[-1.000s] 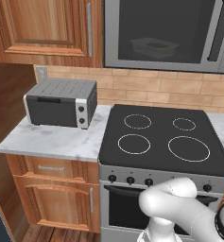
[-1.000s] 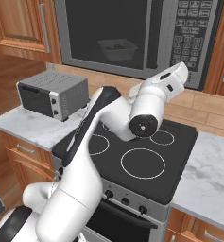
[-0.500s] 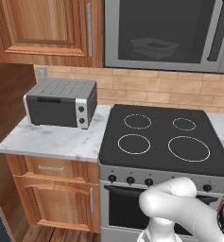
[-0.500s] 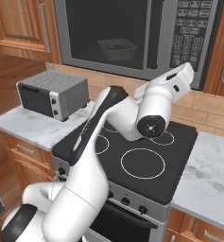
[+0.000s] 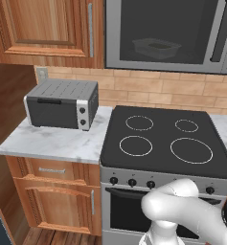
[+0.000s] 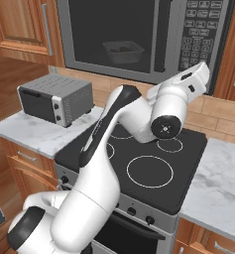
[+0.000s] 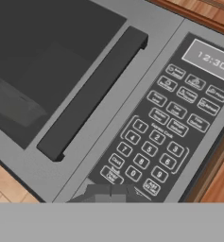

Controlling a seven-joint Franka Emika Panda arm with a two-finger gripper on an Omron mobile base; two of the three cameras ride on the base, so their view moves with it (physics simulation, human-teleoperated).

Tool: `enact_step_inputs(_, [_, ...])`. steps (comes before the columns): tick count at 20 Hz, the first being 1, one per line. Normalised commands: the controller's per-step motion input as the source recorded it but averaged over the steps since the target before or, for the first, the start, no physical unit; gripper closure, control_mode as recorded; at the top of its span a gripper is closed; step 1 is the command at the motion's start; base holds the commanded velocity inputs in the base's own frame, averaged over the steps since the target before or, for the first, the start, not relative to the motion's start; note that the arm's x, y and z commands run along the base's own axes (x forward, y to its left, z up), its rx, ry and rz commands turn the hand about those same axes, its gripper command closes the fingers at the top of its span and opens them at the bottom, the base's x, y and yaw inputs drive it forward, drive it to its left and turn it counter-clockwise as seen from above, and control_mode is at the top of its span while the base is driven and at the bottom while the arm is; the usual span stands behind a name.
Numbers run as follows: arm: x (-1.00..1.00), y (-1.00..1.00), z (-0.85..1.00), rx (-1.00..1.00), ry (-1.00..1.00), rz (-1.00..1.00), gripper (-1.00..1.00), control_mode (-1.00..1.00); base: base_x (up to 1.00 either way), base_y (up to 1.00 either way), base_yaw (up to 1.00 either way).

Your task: Place the tupperware containing the shrimp and corn meal in the microwave. Close the microwave door and press the start button to reheat the meal.

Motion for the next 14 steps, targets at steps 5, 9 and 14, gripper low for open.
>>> enact_step_inputs(5, [0.00,-0.09,0.00,0.00,0.00,0.00,1.00,-1.00,0.00,0.00,0.00])
enact_step_inputs(9, [0.00,-0.13,0.00,0.00,0.00,0.00,1.00,-1.00,0.00,0.00,0.00])
enact_step_inputs(14, [0.02,-0.03,0.00,0.00,0.00,0.00,1.00,-1.00,0.00,0.00,0.00])
